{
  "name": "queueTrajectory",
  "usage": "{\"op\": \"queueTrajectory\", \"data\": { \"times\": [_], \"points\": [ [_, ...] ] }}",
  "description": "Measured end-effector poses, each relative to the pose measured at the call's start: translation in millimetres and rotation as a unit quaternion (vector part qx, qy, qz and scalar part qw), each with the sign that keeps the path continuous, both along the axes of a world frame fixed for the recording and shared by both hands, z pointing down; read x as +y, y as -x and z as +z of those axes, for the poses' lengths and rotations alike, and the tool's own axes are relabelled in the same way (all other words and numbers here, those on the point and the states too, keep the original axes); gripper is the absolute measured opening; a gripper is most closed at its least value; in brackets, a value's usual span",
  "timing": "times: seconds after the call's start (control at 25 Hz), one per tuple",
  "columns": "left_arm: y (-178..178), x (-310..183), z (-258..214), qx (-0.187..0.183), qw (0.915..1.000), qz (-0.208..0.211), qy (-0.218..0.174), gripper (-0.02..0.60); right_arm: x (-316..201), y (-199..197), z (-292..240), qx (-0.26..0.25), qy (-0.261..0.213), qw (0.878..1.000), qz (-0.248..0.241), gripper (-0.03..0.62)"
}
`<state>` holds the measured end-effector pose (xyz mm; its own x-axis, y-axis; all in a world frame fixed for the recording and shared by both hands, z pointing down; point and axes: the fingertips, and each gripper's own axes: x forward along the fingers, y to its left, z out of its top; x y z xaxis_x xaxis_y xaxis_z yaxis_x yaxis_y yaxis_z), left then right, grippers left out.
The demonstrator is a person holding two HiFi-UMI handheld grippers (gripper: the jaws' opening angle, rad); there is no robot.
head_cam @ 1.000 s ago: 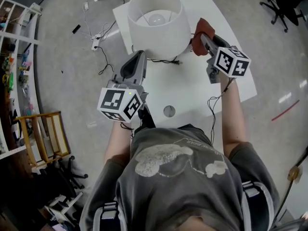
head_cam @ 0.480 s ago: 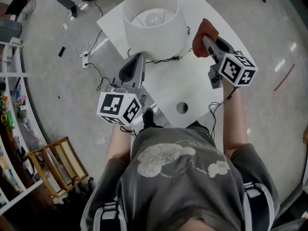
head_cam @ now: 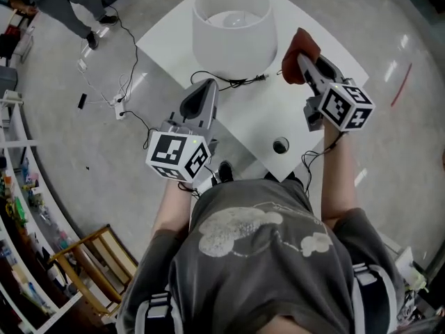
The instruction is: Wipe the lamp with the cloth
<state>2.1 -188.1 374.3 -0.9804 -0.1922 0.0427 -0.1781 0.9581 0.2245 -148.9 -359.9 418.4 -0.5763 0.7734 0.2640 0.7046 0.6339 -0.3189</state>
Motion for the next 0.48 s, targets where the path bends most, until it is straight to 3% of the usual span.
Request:
{"op": "queueTrajectory", "data": {
  "times": [0.48],
  "points": [
    [-1.5,-7.1,1.0,-0.009,0.9996,0.022,-0.014,0.008,-3.0,-22.3,1.5,-0.007,-0.025,1.000,0.001,0.091]
  ]
}}
